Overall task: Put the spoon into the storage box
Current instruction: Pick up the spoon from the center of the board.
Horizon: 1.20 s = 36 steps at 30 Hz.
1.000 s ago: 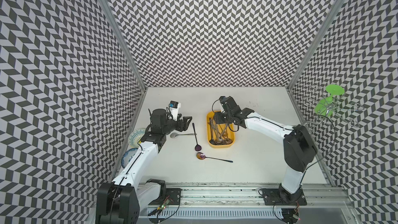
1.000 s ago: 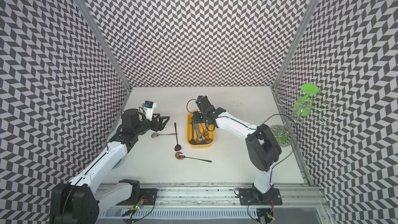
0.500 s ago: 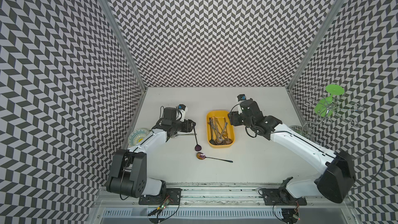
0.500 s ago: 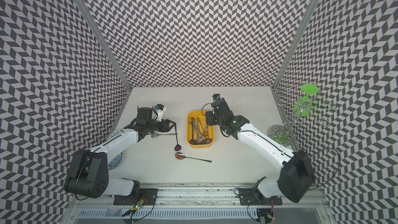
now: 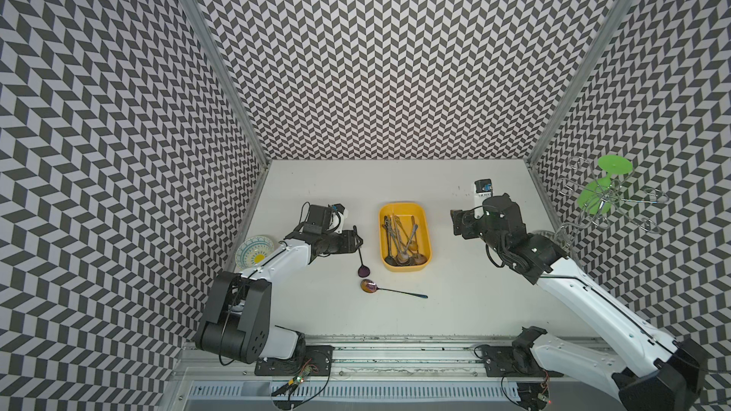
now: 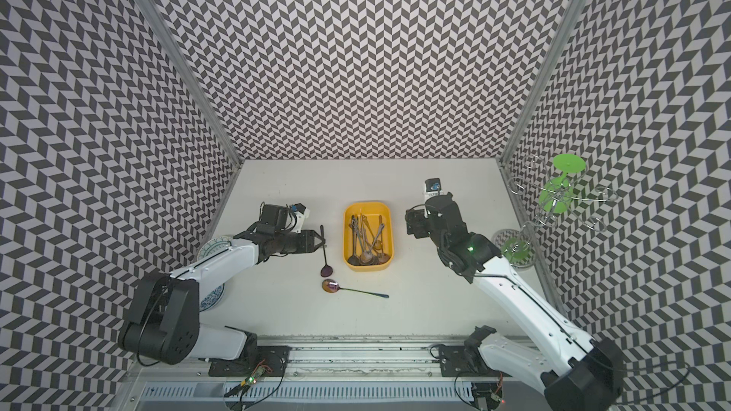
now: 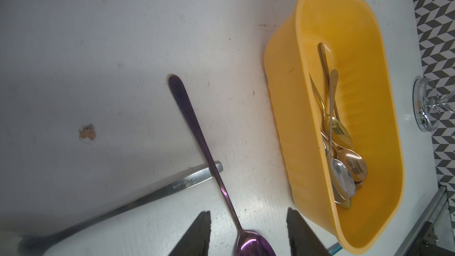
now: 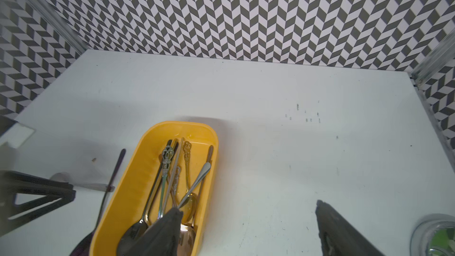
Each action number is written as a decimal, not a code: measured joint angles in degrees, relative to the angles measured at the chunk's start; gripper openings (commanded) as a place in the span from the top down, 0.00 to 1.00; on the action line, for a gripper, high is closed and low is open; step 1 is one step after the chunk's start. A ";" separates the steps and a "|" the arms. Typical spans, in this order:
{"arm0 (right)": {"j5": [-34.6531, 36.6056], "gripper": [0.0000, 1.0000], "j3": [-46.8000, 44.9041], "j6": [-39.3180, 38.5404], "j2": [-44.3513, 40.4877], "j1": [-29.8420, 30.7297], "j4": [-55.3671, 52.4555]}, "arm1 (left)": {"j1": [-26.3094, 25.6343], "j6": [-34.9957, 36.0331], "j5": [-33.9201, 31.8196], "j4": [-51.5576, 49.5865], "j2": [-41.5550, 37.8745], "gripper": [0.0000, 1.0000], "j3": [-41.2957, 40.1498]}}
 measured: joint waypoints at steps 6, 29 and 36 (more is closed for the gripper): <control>2.25 0.03 -9.33 -4.04 -8.68 0.00 4.11 | -2.08 -2.25 -0.13 -0.94 3.85 0.57 -0.02; 9.33 0.00 -18.51 -7.76 -20.72 0.63 14.36 | -9.99 -3.98 -16.94 -7.98 12.57 0.64 7.67; 9.75 0.00 -18.62 -7.78 -20.83 0.87 14.56 | -12.87 -4.79 -18.73 -6.03 13.81 0.75 8.15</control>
